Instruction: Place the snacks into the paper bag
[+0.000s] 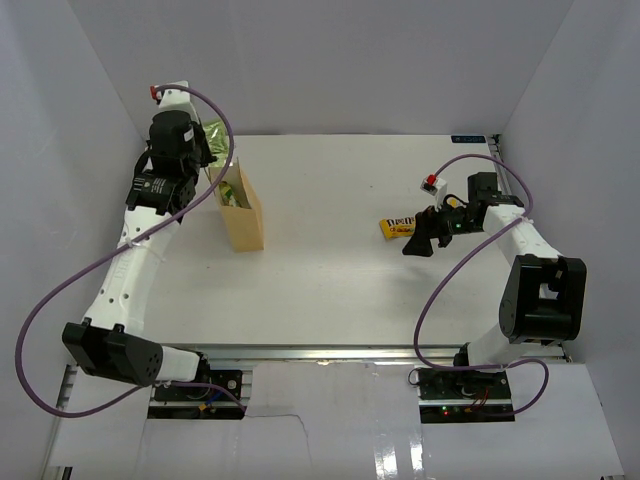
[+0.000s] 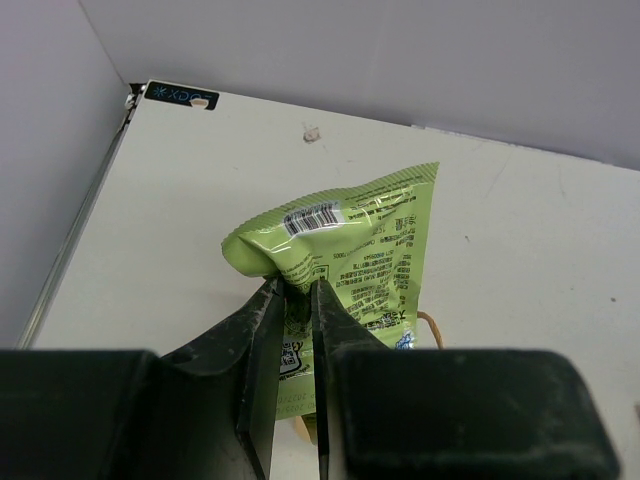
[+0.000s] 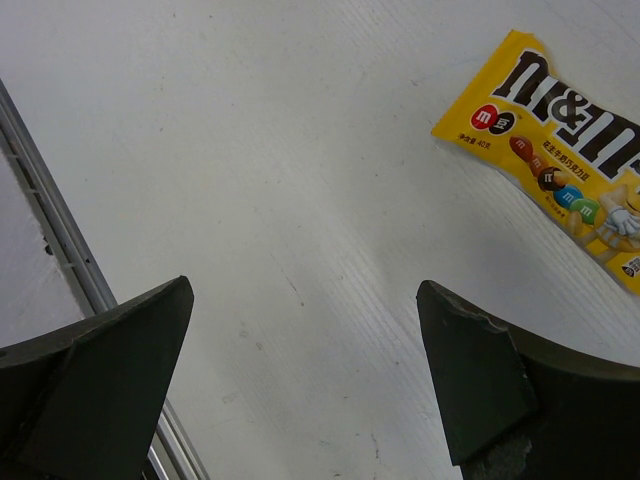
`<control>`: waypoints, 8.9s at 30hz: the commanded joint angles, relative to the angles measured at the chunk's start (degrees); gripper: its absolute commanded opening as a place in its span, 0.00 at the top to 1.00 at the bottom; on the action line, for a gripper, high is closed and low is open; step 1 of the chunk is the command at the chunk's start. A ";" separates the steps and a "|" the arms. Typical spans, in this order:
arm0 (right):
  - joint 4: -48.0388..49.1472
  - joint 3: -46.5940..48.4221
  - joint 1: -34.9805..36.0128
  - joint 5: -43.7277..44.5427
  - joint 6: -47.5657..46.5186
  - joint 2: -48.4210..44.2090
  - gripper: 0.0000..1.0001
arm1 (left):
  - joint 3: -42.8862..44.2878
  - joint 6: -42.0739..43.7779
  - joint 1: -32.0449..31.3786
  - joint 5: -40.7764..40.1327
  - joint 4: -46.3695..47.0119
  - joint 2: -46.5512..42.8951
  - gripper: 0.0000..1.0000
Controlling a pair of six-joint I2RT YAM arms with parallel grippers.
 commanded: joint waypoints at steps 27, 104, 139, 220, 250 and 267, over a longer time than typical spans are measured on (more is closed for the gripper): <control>0.31 -0.36 -0.55 -1.54 -0.13 -0.68 0.01 | 2.76 9.21 -7.32 -13.03 -4.14 6.97 1.00; 8.31 5.80 -0.28 26.59 16.57 3.80 0.07 | -29.93 -22.78 -8.55 15.71 -1.95 -43.83 0.02; 6.89 9.58 3.85 36.86 24.22 10.31 0.05 | -33.62 -24.54 -8.55 19.05 -0.19 -46.03 0.02; 49.17 72.59 55.88 50.93 3.85 34.12 0.88 | -11.56 -28.05 -8.55 16.41 11.86 -45.59 0.02; 50.41 54.49 55.79 48.56 -4.70 27.97 0.49 | -14.90 -29.11 -8.55 15.09 8.69 -49.63 0.02; 31.54 44.23 47.20 35.13 9.36 6.83 0.14 | -17.10 -28.85 -8.55 20.44 7.55 -45.86 0.02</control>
